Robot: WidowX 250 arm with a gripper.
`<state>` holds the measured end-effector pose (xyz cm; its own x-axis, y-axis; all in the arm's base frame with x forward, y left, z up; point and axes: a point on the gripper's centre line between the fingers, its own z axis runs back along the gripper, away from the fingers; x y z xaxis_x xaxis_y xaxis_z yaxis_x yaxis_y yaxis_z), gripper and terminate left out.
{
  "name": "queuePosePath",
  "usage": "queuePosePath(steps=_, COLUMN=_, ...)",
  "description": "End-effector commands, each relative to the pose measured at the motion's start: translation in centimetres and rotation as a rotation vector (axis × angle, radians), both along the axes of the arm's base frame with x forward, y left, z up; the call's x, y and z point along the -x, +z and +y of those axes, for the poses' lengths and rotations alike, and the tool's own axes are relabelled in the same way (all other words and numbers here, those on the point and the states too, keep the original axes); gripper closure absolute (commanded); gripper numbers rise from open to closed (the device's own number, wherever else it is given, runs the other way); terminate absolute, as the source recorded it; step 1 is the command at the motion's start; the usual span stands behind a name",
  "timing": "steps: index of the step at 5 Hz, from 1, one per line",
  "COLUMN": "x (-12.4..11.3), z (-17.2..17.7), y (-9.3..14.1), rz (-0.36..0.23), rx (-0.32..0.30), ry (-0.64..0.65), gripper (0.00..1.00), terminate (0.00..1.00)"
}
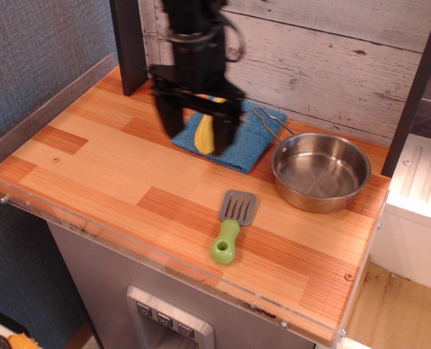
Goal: Move the pot to the left of the green scoop.
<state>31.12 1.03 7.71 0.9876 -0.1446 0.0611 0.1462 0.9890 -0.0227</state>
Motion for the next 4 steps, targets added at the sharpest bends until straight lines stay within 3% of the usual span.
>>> queuePosePath(steps=1, x=-1.8, z=-9.6, y=0.3, rz=-0.081, rx=-0.017, ry=-0.346, gripper=0.00, terminate=0.00)
queuePosePath(steps=2, x=-2.0, z=-12.9, y=0.4, rz=-0.108, rx=0.004, ry=-0.440, gripper=0.00, terminate=0.00)
queuePosePath(steps=4, x=-2.4, z=-13.2, y=-1.4, rz=-0.068, rx=0.001, ry=-0.448, gripper=0.00, terminate=0.00)
